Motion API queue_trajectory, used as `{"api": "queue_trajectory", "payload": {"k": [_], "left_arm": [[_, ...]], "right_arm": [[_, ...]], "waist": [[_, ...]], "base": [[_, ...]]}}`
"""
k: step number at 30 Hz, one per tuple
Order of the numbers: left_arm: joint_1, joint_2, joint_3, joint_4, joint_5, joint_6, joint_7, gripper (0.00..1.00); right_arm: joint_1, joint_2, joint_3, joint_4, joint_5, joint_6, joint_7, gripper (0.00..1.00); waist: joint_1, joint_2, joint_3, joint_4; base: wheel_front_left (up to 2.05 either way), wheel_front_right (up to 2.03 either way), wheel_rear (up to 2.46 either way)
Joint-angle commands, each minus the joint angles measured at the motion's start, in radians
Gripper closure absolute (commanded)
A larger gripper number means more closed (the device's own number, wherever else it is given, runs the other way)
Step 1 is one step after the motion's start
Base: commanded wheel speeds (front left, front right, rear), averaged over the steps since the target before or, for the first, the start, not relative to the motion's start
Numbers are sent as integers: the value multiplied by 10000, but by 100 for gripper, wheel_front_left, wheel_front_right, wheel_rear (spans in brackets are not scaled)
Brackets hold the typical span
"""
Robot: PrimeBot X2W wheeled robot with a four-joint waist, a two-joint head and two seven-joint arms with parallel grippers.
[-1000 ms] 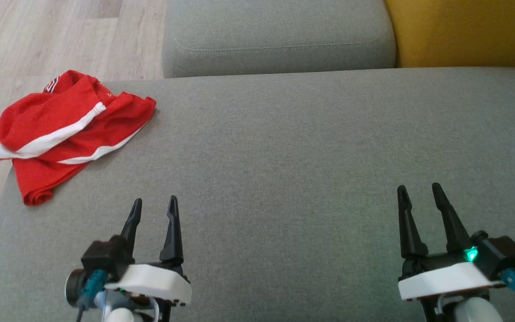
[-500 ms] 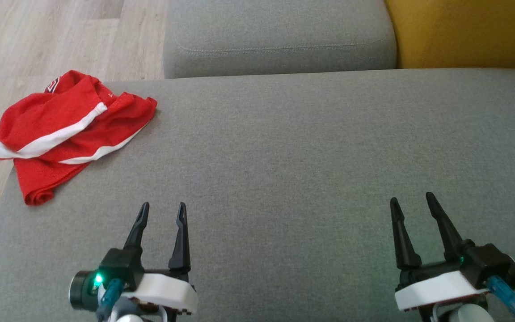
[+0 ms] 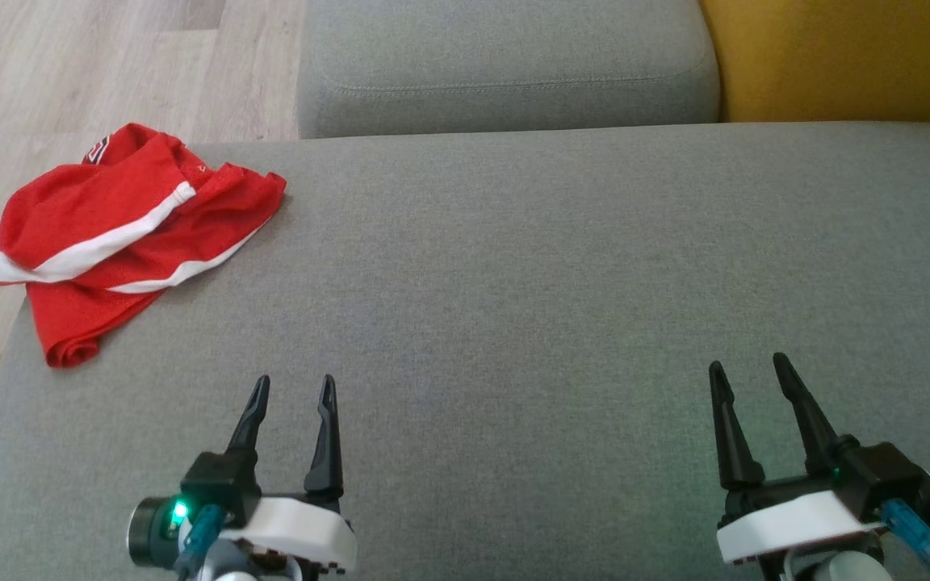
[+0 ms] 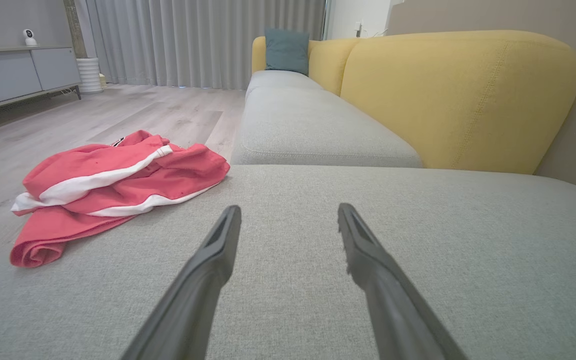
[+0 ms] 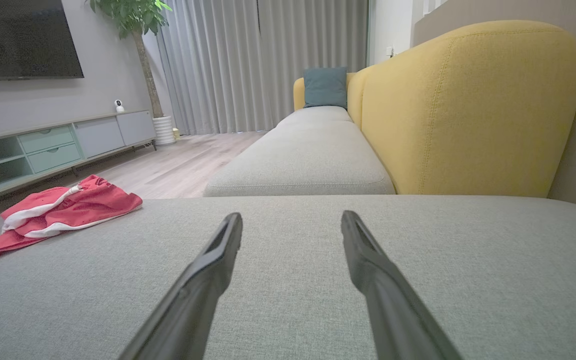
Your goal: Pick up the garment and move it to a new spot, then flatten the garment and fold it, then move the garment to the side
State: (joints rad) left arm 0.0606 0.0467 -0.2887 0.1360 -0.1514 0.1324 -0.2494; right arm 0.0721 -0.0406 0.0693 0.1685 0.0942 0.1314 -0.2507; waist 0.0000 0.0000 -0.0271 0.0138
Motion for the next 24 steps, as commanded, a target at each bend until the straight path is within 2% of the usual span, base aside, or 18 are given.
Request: {"api": "queue_trajectory", "payload": {"k": [1,17,24], "left_arm": [[-339,35,238,-261,-44,37,-124,0],[-350,35,246,-202,-94,59,-124,0],[-419,35,305,-184,-80,83,-124,0]], "right_arm": [[-437,-97,208,-301,-12,-7,-111,0],[-432,-97,194,-376,-70,-7,-111,0],[-414,-97,188,-537,-45,-7,-111,0]], "waist": [[0,0,1,2],[0,0,10,5],[0,0,-21,307]], "base": [[0,0,0],[0,0,0],[0,0,0]]}}
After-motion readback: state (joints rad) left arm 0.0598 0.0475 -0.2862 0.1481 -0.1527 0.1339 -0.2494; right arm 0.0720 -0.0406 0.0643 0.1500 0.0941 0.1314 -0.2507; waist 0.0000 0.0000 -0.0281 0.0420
